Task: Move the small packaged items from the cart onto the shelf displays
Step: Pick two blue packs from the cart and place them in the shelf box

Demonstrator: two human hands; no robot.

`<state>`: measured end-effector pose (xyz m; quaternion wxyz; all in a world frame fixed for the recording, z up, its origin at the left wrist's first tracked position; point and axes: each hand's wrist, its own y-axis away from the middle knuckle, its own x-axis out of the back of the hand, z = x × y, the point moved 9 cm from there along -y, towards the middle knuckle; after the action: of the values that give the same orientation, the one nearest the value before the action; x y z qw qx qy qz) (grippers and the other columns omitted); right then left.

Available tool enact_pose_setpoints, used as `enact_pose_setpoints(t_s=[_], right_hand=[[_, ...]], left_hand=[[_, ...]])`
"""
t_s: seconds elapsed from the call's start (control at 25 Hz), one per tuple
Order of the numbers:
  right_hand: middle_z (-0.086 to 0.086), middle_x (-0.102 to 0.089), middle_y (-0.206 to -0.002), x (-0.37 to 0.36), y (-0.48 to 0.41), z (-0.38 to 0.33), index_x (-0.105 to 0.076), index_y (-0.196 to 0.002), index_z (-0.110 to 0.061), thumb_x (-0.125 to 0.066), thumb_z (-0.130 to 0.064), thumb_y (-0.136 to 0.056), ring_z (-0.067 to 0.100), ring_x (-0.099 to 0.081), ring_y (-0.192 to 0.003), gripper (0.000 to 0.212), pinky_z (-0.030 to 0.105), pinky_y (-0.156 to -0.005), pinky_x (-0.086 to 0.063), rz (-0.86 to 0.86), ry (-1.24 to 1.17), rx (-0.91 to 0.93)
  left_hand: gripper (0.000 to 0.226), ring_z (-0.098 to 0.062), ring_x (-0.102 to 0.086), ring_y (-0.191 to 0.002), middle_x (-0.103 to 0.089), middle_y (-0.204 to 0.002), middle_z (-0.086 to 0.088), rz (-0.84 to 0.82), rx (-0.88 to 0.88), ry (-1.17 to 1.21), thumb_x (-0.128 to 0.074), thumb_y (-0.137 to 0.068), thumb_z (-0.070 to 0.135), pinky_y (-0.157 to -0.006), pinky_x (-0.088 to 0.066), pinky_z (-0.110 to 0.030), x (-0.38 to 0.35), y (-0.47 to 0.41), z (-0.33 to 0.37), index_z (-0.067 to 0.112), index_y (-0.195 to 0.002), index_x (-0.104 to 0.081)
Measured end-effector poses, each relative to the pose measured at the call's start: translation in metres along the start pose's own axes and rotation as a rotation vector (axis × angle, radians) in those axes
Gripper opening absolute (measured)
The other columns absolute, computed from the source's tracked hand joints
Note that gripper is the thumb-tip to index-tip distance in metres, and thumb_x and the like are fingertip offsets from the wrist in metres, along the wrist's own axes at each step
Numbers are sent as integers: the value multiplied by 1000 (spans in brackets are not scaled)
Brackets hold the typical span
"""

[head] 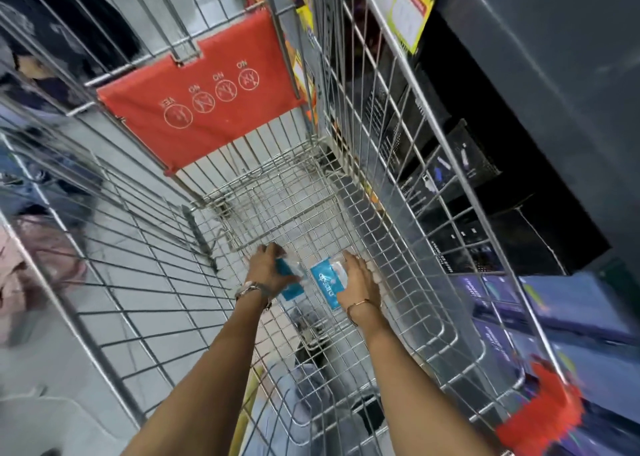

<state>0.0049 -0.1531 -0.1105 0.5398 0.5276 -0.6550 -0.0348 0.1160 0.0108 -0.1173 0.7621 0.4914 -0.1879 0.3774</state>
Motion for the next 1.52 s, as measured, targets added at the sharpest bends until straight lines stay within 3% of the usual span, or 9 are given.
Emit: enact_pose_setpoints(t_s=[0.2, 0.28, 0.4, 0.6, 0.8, 0.96, 1.24, 1.36, 1.52], right_hand=[[16, -53, -122, 0, 4, 41, -51, -124, -16, -78, 13, -61, 33, -62, -102, 74, 44, -82, -59, 98, -447, -268], [16, -55, -123, 5, 8, 53, -51, -123, -14, -76, 17, -61, 34, -61, -106, 73, 47, -84, -58, 153, -557, -293], [14, -56, -128, 12, 12, 60, -46, -131, -15, -73, 16, -67, 34, -57, -114, 76, 49, -88, -56, 200, -548, -252], [11, -55, -131, 18, 20, 56, -41, -136, -16, -78, -8, -74, 30, -57, -112, 73, 38, -80, -53, 267, -295, -247], [9, -59, -116, 41, 18, 25, -55, -119, -18, -73, 6, -72, 25, -61, -101, 55, 30, -69, -57, 338, -281, -106], [10, -49, -126, 21, 23, -12, -51, -121, -14, -63, 0, -85, 21, -54, -108, 41, 32, -89, -55, 235, 281, 226], [14, -41, -143, 32, 20, 44, -28, -144, -16, -61, -28, -90, 28, -46, -125, 64, 40, -99, -46, 240, 130, -138], [16, -48, -135, 31, 20, 44, -33, -141, -13, -70, -24, -84, 30, -49, -120, 69, 38, -93, -48, 247, 9, -189], [16, -53, -122, 32, 21, 48, -50, -125, -11, -82, -15, -71, 30, -62, -100, 63, 20, -56, -42, 255, -272, -358]], left_hand=[[25, -20, -58, -81, -60, -91, -2, 167, -165, 86, -72, -75, 28, -64, -53, -34, 26, 17, 33, 22, -84, -49], [25, -21, -55, -97, -58, -111, -6, 184, -352, -244, -66, -81, 24, -77, -55, -34, 10, 32, 46, 17, -103, -54], [54, -23, -41, -122, -37, -141, -9, -115, -391, -529, -65, -81, 27, -99, -47, -36, -46, 51, 27, 17, -129, -42], [63, -25, -19, -141, -16, -155, -1, 15, -304, -378, -53, -84, 49, -110, -32, -49, -37, 41, 24, 26, -138, -28], [71, -22, 12, -144, 15, -156, 0, -107, -289, -527, -33, -92, 52, -117, -11, -47, -47, 29, 14, 28, -145, 7], [62, -26, 6, -145, 10, -157, -5, -144, -229, -514, -34, -97, 34, -114, -23, -50, -54, 33, 3, 26, -145, 4], [74, -29, 10, -143, 20, -155, -7, -175, -193, -379, -38, -92, 48, -115, -20, -46, -59, 36, 4, 28, -144, 10], [85, -33, 4, -144, 18, -155, -8, -178, -161, -385, -51, -85, 50, -115, -23, -48, -67, 38, 6, 32, -144, 8], [91, -40, -26, -134, -8, -153, -15, -68, -188, -383, -68, -77, 39, -107, -37, -48, -55, 36, 18, 29, -145, -8]])
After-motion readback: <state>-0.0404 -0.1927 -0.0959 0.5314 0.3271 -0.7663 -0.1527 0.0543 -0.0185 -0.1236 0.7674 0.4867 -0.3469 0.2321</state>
